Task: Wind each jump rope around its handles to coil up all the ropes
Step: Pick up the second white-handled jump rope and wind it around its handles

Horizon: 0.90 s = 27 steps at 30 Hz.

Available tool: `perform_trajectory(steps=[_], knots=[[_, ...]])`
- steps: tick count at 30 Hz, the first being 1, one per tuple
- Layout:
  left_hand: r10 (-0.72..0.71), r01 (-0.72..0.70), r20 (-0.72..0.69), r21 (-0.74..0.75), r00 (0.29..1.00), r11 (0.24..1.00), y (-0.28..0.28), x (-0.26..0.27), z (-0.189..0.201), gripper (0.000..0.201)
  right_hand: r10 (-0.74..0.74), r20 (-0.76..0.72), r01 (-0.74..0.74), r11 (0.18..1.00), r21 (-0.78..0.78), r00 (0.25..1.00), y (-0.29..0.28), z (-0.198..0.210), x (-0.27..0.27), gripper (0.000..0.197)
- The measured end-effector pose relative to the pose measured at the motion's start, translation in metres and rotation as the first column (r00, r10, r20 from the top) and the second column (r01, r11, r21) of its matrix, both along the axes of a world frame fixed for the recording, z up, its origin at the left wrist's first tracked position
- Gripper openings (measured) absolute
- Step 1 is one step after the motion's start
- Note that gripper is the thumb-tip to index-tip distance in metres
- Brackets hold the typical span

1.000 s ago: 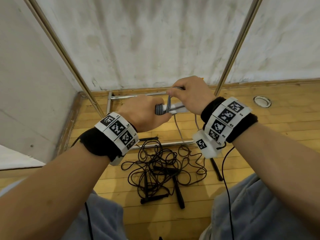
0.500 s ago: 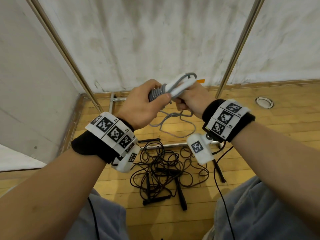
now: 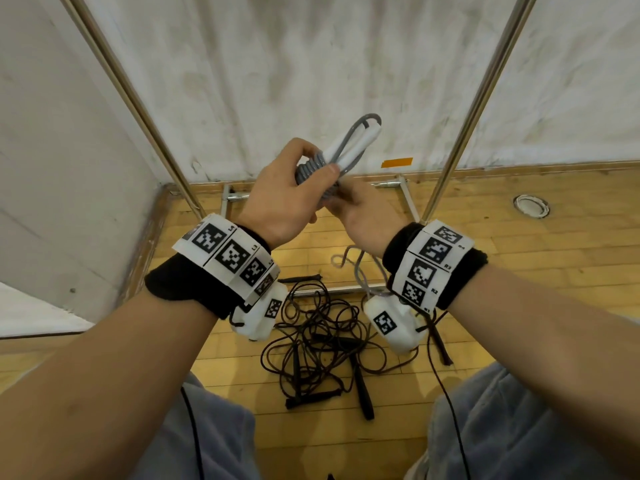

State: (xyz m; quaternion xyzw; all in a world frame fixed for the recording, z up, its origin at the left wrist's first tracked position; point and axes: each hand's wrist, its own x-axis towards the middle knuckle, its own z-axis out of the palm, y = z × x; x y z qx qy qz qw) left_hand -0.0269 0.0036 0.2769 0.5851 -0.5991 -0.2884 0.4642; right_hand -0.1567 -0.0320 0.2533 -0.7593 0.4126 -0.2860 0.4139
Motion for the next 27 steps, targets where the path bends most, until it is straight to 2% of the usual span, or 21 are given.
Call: perform_trajectory(steps=[2, 5, 7, 11, 17, 22, 24, 27], knots=[[-0.002, 0.002, -0.04, -0.015, 0.999, 1.0, -0.001, 0.002, 0.002, 0.02, 0.032, 0.088, -0.041, 0.994, 0.097, 0.996, 0.004, -0.001, 0.003, 0.014], [0.026, -0.026, 0.007, -0.04, 1.0, 0.999, -0.003, 0.004, 0.002, 0.03, 0.038, 0.143, -0.06, 0.986, 0.155, 0.989, 0.003, -0.001, 0.003, 0.014], [0.062, -0.062, 0.014, -0.049, 0.998, 0.997, -0.005, 0.006, 0.001, 0.031, 0.031, 0.107, -0.047, 0.987, 0.154, 0.994, 0.003, -0.001, 0.003, 0.016], [0.144, -0.135, 0.079, -0.105, 0.986, 0.985, -0.006, 0.007, -0.003, 0.021, 0.009, 0.003, -0.009, 0.997, 0.081, 1.0, 0.0, 0.001, 0.002, 0.023], [0.199, -0.179, 0.14, -0.143, 0.97, 0.974, -0.008, 0.006, -0.011, 0.023, 0.011, -0.186, -0.011, 1.0, 0.002, 0.982, -0.006, 0.007, -0.005, 0.024], [0.253, -0.234, 0.154, -0.131, 0.955, 0.963, -0.014, 0.012, -0.014, 0.027, 0.024, -0.156, -0.015, 0.998, 0.06, 0.988, -0.001, 0.004, -0.007, 0.011], [0.284, -0.26, 0.228, -0.13, 0.931, 0.957, -0.016, 0.015, -0.019, 0.028, -0.007, -0.133, 0.014, 0.998, 0.055, 0.991, 0.001, 0.002, -0.007, 0.007], [0.295, -0.253, 0.433, -0.152, 0.852, 0.955, -0.016, 0.02, -0.027, 0.031, -0.027, -0.188, 0.033, 0.999, 0.028, 0.982, -0.001, 0.004, -0.008, 0.007]])
